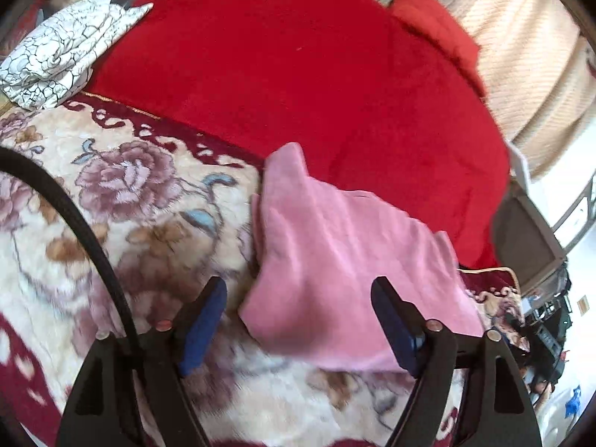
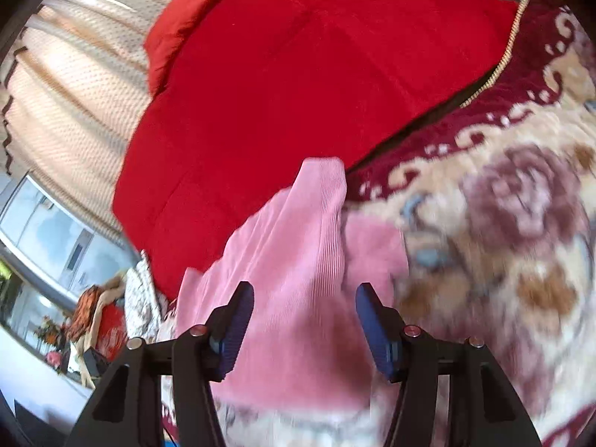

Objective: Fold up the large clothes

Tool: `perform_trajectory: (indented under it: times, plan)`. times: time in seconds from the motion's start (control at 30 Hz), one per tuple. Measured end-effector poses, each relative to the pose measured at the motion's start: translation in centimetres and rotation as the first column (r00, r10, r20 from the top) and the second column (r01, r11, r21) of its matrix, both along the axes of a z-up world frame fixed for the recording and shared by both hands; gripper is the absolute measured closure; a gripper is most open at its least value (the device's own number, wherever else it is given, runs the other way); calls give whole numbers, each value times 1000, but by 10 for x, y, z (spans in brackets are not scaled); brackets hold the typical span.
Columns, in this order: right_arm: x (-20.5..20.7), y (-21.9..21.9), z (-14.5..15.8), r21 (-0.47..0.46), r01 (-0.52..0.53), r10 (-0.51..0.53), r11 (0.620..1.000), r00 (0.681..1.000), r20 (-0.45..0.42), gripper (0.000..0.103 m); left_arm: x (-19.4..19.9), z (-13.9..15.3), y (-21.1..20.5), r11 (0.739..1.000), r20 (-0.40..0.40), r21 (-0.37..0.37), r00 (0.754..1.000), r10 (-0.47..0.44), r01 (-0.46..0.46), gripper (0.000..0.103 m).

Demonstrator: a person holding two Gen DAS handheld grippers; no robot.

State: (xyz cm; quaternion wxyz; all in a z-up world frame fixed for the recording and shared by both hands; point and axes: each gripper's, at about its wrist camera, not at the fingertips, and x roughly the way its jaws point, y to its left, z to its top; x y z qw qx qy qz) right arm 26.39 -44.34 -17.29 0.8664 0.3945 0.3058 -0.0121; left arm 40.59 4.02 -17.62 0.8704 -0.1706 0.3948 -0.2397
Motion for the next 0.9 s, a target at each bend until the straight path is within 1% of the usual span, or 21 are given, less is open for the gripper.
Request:
perform_trajectory:
  times: [0.07,0.1,0.17,0.2,0.23,0.27,0.3,0.33,0.37,0.4,0.43,0.47,0.53,0.57,0.63,0.67,0.7,0.77,0.8,0.83,0.9]
  plan:
    - [-12,11,3,-33,-36,37,999,999,2,41,-6,2,-4,1000,18,15,1000,6,-6,21]
    - [-11,16,1,-50,-51,51,997,999,1,41,-6,0,-5,1000,12,20,1000,17,-17,21]
    - [-8,28,2,-88,-60,61,994,998,5,41,-1,-6,-5,999,-15,3,999,43,-43,21]
    - [-6,30,0,-101,-59,61,993,998,8,41,0,-8,-5,998,-31,6,998,63,-63,21]
    - [-2,34,-2,-127,-59,60,990,998,0,42,9,-18,-9,995,-67,48,993,94,-91,21]
    - [4,38,-11,-150,-73,69,986,997,-32,44,16,-26,-11,993,-89,72,991,103,-96,21]
    - [12,42,-25,-146,-99,84,984,991,-103,46,22,-34,-13,991,-113,91,988,104,-94,21]
    - [17,44,-42,-109,-115,95,987,980,-174,46,29,-43,-15,989,-148,118,983,110,-93,21]
    - [18,44,-60,-47,-110,97,993,972,-213,46,33,-51,-14,987,-181,128,976,119,-97,21]
    - [13,44,-60,-46,-99,88,994,978,-189,46,32,-52,-12,988,-180,117,976,122,-101,21]
    - [9,47,-56,-70,-105,91,992,979,-182,47,28,-48,-10,988,-170,110,978,123,-105,21]
    - [6,48,-52,-81,-114,96,990,976,-195,47,26,-44,-9,988,-153,119,981,116,-98,21]
    - [1,48,-44,-82,-115,96,990,973,-210,47,17,-33,-3,991,-130,89,985,113,-102,21]
    - [-5,46,-37,-75,-116,99,990,975,-198,45,8,-25,0,992,-122,69,986,110,-102,21]
    - [-17,39,-27,-16,-103,99,995,985,-139,43,-6,-15,6,995,-128,20,987,98,-96,21]
    - [-26,34,-24,54,-94,99,994,990,-100,34,-12,-14,8,996,-132,-7,987,90,-92,21]
    - [-33,31,-24,113,-86,95,990,993,-71,29,-17,-15,9,996,-137,-33,987,83,-88,20]
    - [-48,30,-24,226,-78,83,971,996,-16,26,-28,-17,8,993,-160,-86,985,65,-79,16]
    - [-53,33,-28,269,-90,92,959,996,6,26,-30,-20,6,991,-172,-108,984,56,-76,15]
    - [-56,35,-30,297,-99,99,950,995,16,26,-32,-25,3,989,-189,-132,981,47,-73,15]
    - [-56,43,-41,357,-109,107,928,994,24,26,-29,-37,-7,982,-251,-170,967,34,-79,15]
